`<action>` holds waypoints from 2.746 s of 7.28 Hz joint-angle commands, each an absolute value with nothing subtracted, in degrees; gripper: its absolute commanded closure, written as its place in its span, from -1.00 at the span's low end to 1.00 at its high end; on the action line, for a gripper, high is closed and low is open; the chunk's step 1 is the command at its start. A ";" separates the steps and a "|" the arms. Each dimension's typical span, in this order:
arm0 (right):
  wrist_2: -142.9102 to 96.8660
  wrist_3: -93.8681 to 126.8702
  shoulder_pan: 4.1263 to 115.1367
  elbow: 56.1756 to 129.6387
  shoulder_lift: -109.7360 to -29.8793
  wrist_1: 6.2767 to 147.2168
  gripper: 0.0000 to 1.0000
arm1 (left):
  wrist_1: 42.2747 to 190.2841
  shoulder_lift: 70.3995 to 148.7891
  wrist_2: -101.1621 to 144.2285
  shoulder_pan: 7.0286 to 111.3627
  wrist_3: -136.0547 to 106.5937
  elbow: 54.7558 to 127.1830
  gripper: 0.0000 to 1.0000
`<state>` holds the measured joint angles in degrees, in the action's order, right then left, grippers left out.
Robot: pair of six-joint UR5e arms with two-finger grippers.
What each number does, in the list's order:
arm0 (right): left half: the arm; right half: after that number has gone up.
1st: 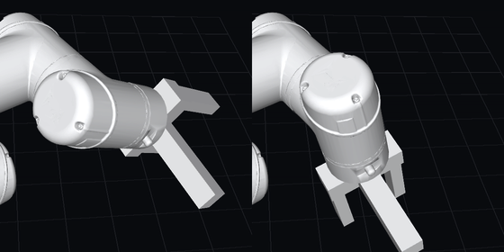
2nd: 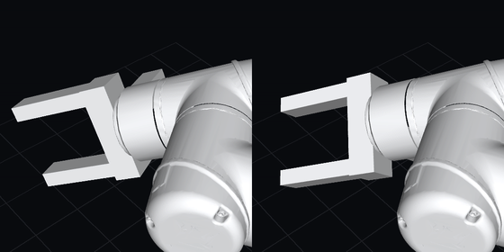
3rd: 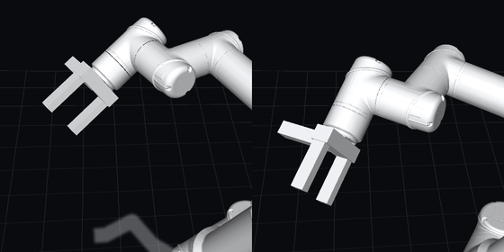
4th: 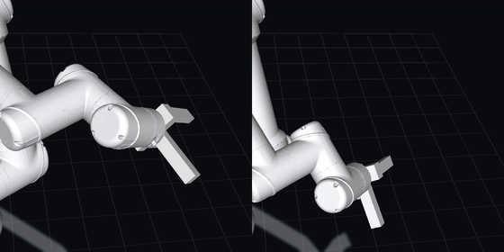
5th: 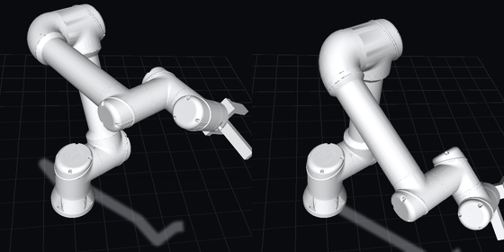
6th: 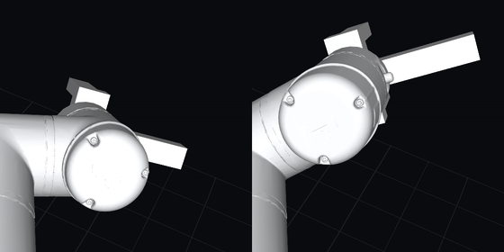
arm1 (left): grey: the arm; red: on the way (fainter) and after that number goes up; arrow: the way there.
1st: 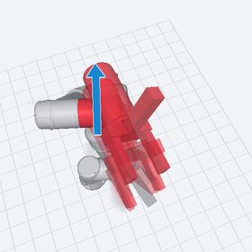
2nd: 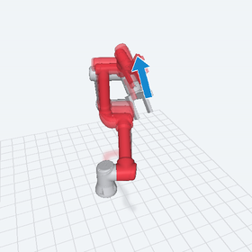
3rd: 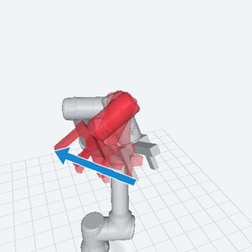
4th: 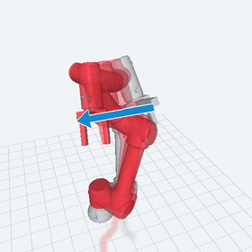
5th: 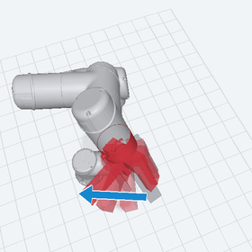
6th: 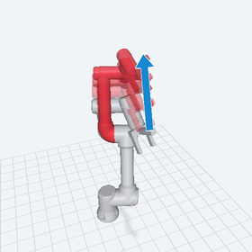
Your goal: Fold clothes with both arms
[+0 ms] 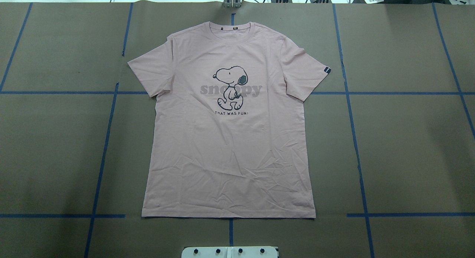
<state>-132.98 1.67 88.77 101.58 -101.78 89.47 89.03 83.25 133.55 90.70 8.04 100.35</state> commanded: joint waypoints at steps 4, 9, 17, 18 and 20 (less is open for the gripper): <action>-132.89 2.63 88.33 103.01 -100.91 89.56 -1.00 | 89.03 82.79 133.42 90.62 8.09 103.17 -1.00; -132.63 3.77 88.24 101.25 -84.56 89.65 -1.00 | 107.93 92.52 133.42 90.27 7.91 102.85 -1.00; -124.69 46.76 70.18 92.14 -73.31 59.75 -0.98 | 134.12 100.99 133.86 76.99 -12.30 96.06 -1.00; -121.50 54.59 66.74 88.80 -70.34 57.07 -0.76 | 134.21 100.99 133.94 76.91 -12.30 96.06 -1.00; -116.22 59.05 61.20 83.52 -65.77 57.22 -0.48 | 134.21 100.99 133.95 76.90 -12.30 96.06 -1.00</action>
